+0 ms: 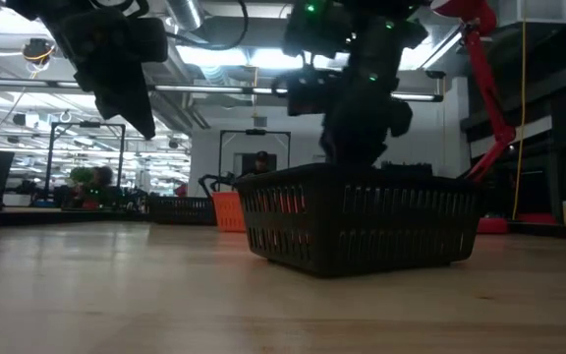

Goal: Stack baskets by color
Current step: Stack the middle black basket on top of the top black basket

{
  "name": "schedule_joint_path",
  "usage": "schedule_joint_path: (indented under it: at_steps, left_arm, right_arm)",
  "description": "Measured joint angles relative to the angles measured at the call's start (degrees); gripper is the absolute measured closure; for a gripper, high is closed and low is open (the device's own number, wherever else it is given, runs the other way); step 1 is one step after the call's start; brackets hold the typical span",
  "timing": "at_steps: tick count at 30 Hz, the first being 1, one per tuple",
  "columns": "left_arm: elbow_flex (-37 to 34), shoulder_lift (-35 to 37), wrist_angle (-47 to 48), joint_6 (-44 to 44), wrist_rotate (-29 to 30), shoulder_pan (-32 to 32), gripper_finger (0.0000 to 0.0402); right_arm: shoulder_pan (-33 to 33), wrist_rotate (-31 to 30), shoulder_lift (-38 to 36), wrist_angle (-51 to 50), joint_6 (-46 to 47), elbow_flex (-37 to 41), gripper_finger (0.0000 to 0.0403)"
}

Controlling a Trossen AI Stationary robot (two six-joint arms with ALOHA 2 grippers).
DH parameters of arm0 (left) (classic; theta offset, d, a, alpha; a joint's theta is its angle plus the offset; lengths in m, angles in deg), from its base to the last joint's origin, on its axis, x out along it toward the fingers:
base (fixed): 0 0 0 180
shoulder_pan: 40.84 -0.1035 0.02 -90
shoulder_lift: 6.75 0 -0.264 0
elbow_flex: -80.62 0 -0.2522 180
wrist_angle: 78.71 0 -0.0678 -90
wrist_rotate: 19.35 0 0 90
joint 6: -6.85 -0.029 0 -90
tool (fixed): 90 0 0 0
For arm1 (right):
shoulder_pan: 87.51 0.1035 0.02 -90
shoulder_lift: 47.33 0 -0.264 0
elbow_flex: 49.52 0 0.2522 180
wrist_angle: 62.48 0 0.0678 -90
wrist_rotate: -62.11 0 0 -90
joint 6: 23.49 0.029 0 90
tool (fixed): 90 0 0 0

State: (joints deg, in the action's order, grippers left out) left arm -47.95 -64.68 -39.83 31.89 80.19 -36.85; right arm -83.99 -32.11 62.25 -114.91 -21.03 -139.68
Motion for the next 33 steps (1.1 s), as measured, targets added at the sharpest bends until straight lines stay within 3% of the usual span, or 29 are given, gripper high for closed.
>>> schedule_joint_path:
  at_steps: [6, 13, 16, 20, 24, 27, 29, 33]
  left_arm:
    - [0.0, 0.0, -0.4, 0.0, 0.0, 0.3, 0.032]
    - [0.0, 0.0, -0.4, 0.0, 0.0, 0.3, 0.032]
    - [0.0, 0.0, -1.1, 0.0, 0.0, 0.3, 0.032]
    - [0.0, -0.1, -6.6, 0.0, 0.2, 0.3, 0.032]
    - [0.0, -3.2, -16.4, -2.7, 0.2, -0.3, 0.032]
    - [0.4, -7.6, -21.2, -5.1, -2.3, -2.3, 0.032]
    - [2.0, -12.0, -20.9, -5.3, -3.2, -4.0, 0.032]
    - [7.5, -21.6, -19.4, -8.7, -3.5, -6.5, 0.032]
  right_arm:
    - [2.8, 5.4, 5.3, 4.3, -1.7, -5.2, 0.0248]
    - [5.0, 5.3, 8.3, 16.4, -8.3, -15.8, 0.0248]
    - [5.0, 2.8, 8.1, 17.0, -11.9, -21.1, 0.0248]
    - [4.5, -2.8, 6.9, -4.1, -12.6, -27.6, 0.0248]
    - [3.9, -5.0, 6.8, -32.7, -4.1, -31.1, 0.0248]
    - [3.9, -5.2, 6.8, -47.3, 3.7, -29.6, 0.0248]
    - [3.9, -5.2, 6.0, -51.7, 7.4, -26.5, 0.0248]
    - [4.3, -5.0, 0.4, -48.3, 10.6, -16.5, 0.0248]
